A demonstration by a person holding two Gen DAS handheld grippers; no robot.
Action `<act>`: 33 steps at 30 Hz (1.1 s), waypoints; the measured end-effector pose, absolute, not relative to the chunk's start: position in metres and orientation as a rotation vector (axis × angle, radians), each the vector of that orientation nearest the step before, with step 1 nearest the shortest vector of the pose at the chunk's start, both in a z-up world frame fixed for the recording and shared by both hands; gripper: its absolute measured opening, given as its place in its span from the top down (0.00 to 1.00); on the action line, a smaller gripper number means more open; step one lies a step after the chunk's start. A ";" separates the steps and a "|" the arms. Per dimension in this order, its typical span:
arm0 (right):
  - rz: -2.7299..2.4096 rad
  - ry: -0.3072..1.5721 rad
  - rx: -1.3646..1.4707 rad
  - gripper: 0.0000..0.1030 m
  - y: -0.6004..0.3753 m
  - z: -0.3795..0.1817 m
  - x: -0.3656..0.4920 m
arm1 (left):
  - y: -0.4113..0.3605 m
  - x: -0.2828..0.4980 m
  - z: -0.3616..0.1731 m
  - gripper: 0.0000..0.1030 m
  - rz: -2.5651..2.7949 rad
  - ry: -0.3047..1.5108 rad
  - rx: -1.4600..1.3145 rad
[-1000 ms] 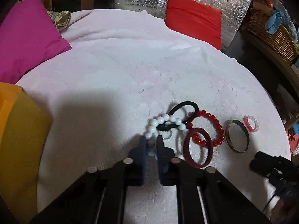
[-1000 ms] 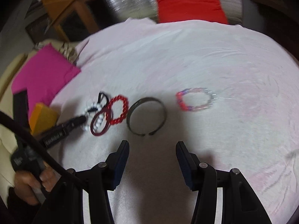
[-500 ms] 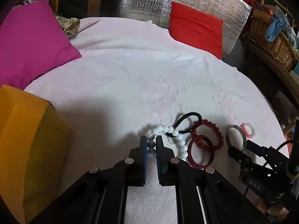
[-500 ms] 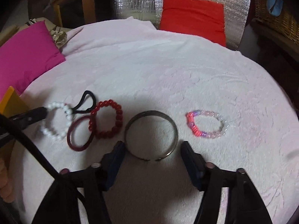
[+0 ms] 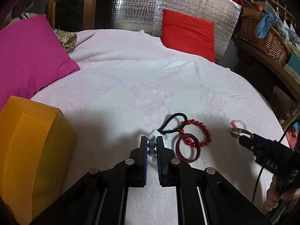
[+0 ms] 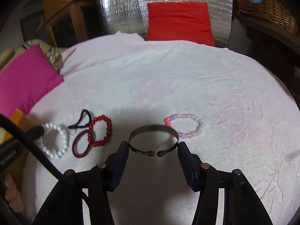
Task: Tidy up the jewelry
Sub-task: 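Grasp the white beaded bracelet with the left tool while the right tool grasps the silver bangle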
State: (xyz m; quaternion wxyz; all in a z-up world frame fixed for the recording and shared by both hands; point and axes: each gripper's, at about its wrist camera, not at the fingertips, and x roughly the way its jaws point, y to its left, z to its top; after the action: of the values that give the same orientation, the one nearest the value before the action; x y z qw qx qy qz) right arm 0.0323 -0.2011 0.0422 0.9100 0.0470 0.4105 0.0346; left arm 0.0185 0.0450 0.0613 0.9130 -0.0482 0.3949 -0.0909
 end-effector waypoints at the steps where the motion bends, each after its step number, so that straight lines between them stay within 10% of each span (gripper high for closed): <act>1: 0.075 0.840 0.108 0.45 -0.205 0.044 0.030 | 0.045 0.016 0.062 0.91 -0.190 0.810 -0.100; 3: 0.074 0.828 0.125 0.46 -0.212 0.047 0.025 | 0.045 0.012 0.064 0.91 -0.192 0.804 -0.097; 5: 0.089 0.831 0.130 0.89 -0.217 0.048 0.023 | 0.046 0.010 0.064 0.91 -0.187 0.800 -0.097; 12: 0.064 0.925 0.144 0.89 -0.240 0.035 0.025 | 0.036 0.010 0.055 0.91 -0.195 0.831 -0.075; 18: 0.080 0.933 0.215 0.71 -0.269 0.042 0.022 | 0.029 0.014 0.051 0.91 -0.197 0.845 -0.065; 20: 0.079 0.931 0.253 0.34 -0.279 0.043 0.021 | 0.029 0.016 0.047 0.91 -0.190 0.857 -0.062; 21: 0.072 0.920 0.270 0.31 -0.284 0.044 0.021 | 0.029 0.017 0.046 0.91 -0.188 0.864 -0.063; 33: 0.027 0.943 0.129 0.31 -0.242 0.024 0.052 | 0.029 0.022 0.032 0.91 -0.196 0.915 -0.063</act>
State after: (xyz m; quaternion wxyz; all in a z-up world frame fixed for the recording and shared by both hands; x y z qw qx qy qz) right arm 0.0520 -0.2424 0.0245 0.8889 0.0621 0.4538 0.0128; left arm 0.0219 0.0288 0.0318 0.8919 -0.0305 0.4411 -0.0946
